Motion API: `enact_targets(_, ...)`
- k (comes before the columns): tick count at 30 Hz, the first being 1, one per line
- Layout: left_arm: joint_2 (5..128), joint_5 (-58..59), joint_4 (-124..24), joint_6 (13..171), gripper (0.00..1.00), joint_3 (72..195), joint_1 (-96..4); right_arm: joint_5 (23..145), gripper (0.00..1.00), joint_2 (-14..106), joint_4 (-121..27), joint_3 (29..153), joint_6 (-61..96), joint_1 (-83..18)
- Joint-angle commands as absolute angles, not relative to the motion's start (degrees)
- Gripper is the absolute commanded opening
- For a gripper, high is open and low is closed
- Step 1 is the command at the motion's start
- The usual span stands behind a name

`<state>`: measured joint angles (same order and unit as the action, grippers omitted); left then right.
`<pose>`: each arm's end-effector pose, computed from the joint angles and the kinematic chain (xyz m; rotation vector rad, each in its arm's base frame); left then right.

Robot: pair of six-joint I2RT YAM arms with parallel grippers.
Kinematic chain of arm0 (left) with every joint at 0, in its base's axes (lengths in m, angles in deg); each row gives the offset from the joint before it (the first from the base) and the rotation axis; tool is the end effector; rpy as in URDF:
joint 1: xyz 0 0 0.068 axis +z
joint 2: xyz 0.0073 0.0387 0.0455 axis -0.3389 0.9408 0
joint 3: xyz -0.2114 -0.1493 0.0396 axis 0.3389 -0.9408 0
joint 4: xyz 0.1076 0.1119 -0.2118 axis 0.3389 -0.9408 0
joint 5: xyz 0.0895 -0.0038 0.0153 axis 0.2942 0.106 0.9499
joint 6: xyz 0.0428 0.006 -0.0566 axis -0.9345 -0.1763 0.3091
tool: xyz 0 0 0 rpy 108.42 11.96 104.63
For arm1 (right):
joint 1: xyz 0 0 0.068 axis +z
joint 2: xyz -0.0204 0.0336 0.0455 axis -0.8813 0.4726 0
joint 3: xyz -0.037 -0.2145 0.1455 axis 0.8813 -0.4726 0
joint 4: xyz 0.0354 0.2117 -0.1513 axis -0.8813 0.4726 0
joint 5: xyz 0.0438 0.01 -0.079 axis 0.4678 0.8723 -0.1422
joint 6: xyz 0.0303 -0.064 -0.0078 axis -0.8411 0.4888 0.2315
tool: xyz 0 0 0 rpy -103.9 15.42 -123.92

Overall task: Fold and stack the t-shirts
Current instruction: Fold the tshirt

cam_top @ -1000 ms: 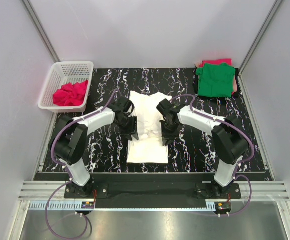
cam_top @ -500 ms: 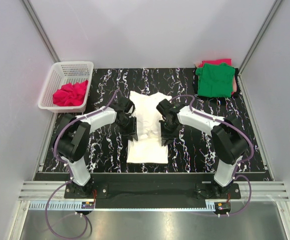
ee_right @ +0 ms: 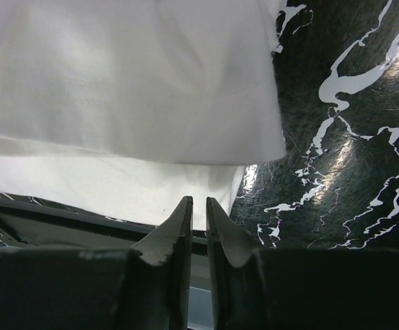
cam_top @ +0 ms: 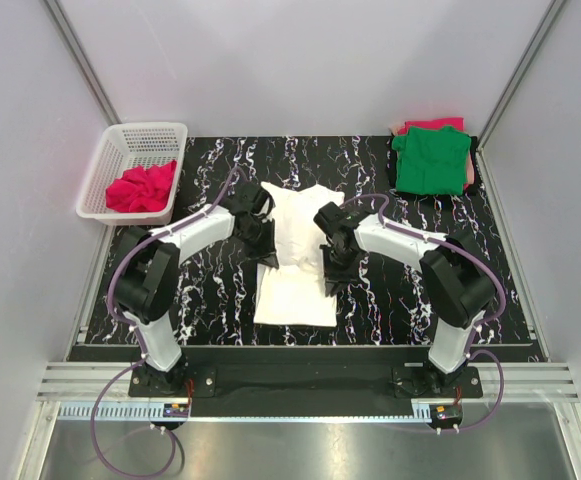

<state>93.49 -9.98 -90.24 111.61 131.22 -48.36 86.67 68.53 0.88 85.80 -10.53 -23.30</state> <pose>0.3046 -0.1871 0.1555 0.0100 2.9401 -0.6674 0.2577 0.2183 0.1445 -0.1204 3.1101 0.3564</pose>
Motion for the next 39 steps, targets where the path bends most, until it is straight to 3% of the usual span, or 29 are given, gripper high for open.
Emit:
enact_targets(1,94.6,-9.4,-89.3,112.8,0.03,136.3,-46.9,87.0,0.19,68.5,0.1,85.2,-10.6,-23.2)
enact_targets(6,95.7,-9.1,-89.7,113.5,0.09,138.6,-46.1,86.8,0.19,68.9,0.1,84.9,-10.1,-23.1)
enact_targets(13,96.0,-9.2,-90.6,113.5,0.24,138.0,-45.5,86.2,0.19,70.6,-0.2,85.9,-9.6,-23.2)
enact_targets(39,95.6,-11.1,-90.7,112.6,0.26,137.0,-44.2,79.7,0.19,77.7,-0.2,97.2,-3.3,-28.0)
